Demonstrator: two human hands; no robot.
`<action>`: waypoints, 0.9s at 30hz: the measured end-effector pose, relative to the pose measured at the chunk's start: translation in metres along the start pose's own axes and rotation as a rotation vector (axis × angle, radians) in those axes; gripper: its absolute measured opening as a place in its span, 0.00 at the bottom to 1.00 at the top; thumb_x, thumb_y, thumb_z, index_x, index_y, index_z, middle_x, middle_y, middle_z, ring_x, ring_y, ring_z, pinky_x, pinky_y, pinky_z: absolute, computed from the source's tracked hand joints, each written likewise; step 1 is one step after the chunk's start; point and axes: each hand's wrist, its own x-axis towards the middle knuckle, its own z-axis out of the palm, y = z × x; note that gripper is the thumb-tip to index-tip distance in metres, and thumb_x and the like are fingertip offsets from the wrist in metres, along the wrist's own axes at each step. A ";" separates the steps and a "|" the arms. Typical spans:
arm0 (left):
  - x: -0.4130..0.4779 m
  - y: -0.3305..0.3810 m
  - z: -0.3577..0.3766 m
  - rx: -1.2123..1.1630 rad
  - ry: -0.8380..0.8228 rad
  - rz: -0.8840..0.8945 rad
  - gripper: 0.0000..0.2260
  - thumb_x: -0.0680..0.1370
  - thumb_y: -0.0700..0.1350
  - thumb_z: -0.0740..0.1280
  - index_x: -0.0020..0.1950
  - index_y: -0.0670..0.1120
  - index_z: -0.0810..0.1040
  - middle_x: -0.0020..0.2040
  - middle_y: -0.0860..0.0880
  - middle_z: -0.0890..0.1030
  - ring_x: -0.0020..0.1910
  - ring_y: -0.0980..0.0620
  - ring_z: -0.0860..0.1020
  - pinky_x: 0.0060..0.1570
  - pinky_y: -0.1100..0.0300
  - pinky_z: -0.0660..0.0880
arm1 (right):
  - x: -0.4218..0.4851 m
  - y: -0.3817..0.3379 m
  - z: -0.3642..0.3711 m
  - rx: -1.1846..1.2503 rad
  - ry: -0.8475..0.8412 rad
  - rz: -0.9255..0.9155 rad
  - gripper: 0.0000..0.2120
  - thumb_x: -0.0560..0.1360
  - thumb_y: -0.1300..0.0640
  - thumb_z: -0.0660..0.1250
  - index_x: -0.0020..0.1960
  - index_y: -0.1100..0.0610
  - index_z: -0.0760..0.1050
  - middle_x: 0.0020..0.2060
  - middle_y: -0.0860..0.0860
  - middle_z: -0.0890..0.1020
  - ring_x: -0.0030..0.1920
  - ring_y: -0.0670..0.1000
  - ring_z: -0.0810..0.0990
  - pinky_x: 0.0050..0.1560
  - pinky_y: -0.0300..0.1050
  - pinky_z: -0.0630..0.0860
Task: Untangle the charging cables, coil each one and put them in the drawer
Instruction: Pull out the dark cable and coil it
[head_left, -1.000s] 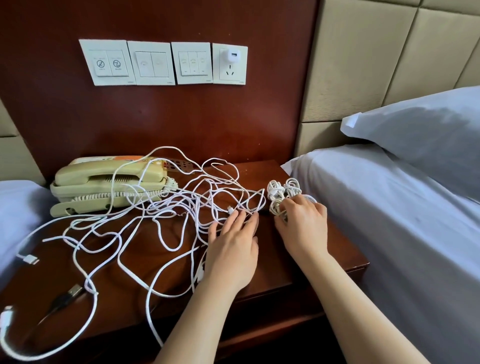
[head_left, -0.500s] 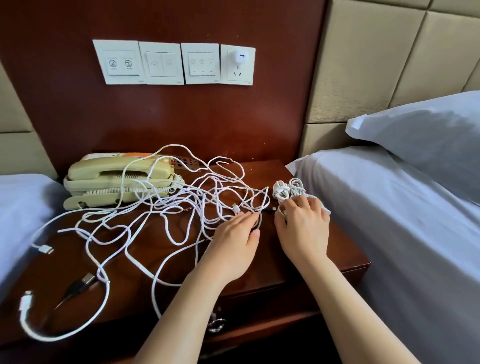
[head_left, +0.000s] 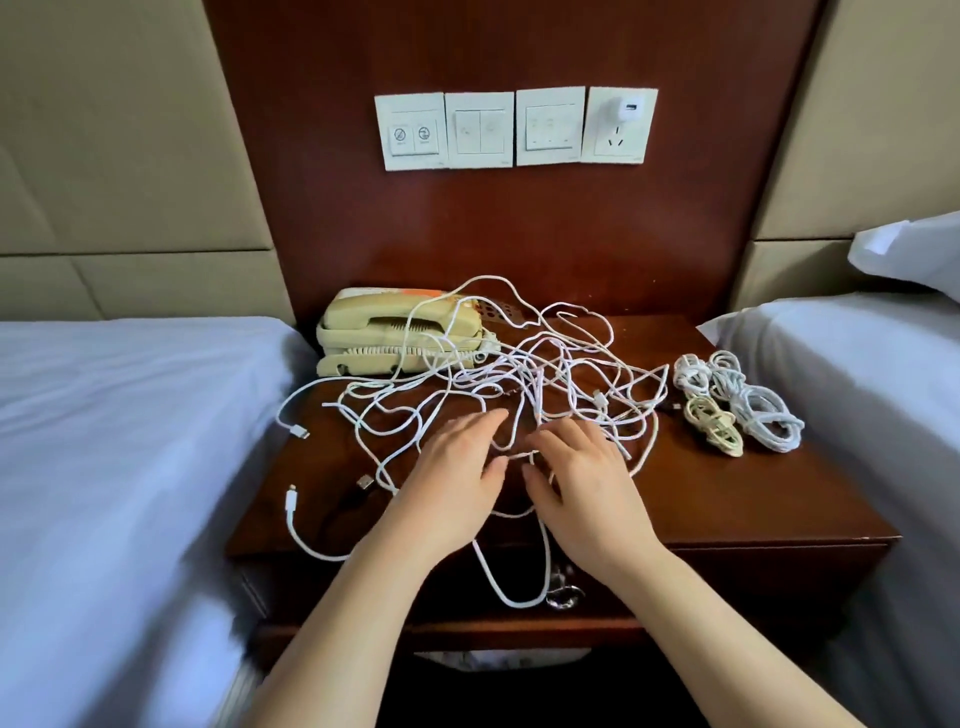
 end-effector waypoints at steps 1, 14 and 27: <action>-0.003 -0.009 -0.006 0.024 0.006 -0.039 0.23 0.81 0.44 0.59 0.75 0.49 0.60 0.74 0.53 0.63 0.71 0.55 0.62 0.68 0.65 0.56 | 0.000 -0.002 0.001 0.040 -0.050 -0.013 0.10 0.76 0.56 0.66 0.57 0.55 0.77 0.53 0.48 0.78 0.55 0.51 0.74 0.54 0.46 0.72; -0.018 -0.083 -0.040 0.407 -0.028 -0.586 0.27 0.74 0.61 0.64 0.63 0.42 0.67 0.65 0.44 0.70 0.65 0.42 0.68 0.60 0.49 0.67 | 0.022 -0.007 0.030 0.137 -0.227 -0.038 0.18 0.79 0.50 0.62 0.67 0.54 0.70 0.63 0.48 0.72 0.65 0.49 0.66 0.64 0.37 0.61; -0.012 -0.078 -0.045 0.038 0.305 -0.433 0.13 0.80 0.48 0.60 0.37 0.44 0.73 0.35 0.48 0.81 0.36 0.49 0.79 0.41 0.55 0.75 | 0.041 -0.005 0.038 0.052 -0.084 -0.089 0.11 0.76 0.54 0.65 0.57 0.55 0.77 0.55 0.50 0.78 0.57 0.54 0.75 0.59 0.49 0.71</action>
